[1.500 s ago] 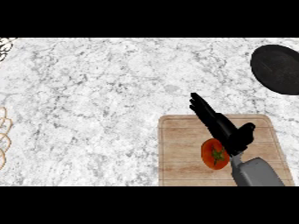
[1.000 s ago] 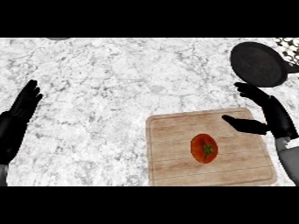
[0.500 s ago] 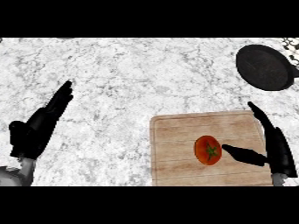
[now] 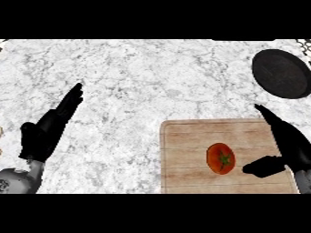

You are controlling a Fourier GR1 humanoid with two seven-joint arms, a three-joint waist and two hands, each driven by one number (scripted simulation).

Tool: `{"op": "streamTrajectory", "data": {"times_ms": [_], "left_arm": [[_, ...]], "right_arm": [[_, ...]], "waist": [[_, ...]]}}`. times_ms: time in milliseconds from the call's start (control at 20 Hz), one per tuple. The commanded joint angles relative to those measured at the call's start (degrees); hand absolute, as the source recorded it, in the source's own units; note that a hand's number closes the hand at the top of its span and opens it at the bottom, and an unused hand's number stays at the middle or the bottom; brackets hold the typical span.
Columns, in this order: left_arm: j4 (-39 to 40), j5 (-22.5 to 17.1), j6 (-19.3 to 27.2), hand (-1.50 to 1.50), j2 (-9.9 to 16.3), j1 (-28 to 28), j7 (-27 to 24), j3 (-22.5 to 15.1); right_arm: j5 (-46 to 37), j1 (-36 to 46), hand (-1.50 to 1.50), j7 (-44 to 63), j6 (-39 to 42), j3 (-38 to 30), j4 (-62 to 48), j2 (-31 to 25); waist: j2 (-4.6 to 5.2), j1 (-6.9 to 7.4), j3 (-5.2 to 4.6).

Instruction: Pick the tomato from the cutting board and place it in the pan

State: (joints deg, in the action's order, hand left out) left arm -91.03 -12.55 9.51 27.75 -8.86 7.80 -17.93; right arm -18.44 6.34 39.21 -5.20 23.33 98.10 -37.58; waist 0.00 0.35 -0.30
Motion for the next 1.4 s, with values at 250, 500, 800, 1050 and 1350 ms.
{"op": "streamTrajectory", "data": {"times_ms": [250, 500, 800, 1050, 1350], "left_arm": [[2.73, 0.28, -1.71, 0.0, -1.38, -2.96, 0.43, 0.87], [0.43, 0.79, -2.48, 0.0, -1.28, -0.69, 0.19, 1.03], [4.0, 2.32, -2.58, 0.0, -3.04, -0.73, -1.93, 1.97], [2.21, 2.79, -1.59, 0.0, -3.5, -0.62, 0.46, 2.68], [4.1, 3.38, -3.5, 0.0, -4.7, -2.56, 0.19, 3.34]], "right_arm": [[11.89, 13.91, -1.5, 30.33, 22.24, 5.97, 5.3, 5.62], [12.41, 20.0, -1.5, 39.33, 23.23, 9.03, 3.71, 9.83], [10.27, 17.66, -1.5, 39.69, 21.79, 10.51, 3.56, 8.96], [9.79, 15.93, -1.5, 41.41, 22.53, 12.85, 4.9, 7.87], [6.49, 17.91, -1.5, 38.12, 21.13, 13.34, -2.59, 11.24]], "waist": [[0.08, 0.41, 0.14], [-0.02, 0.65, 0.15], [-0.05, -0.45, 0.19], [-0.22, -0.66, 0.2], [0.03, -0.33, 0.24]]}}
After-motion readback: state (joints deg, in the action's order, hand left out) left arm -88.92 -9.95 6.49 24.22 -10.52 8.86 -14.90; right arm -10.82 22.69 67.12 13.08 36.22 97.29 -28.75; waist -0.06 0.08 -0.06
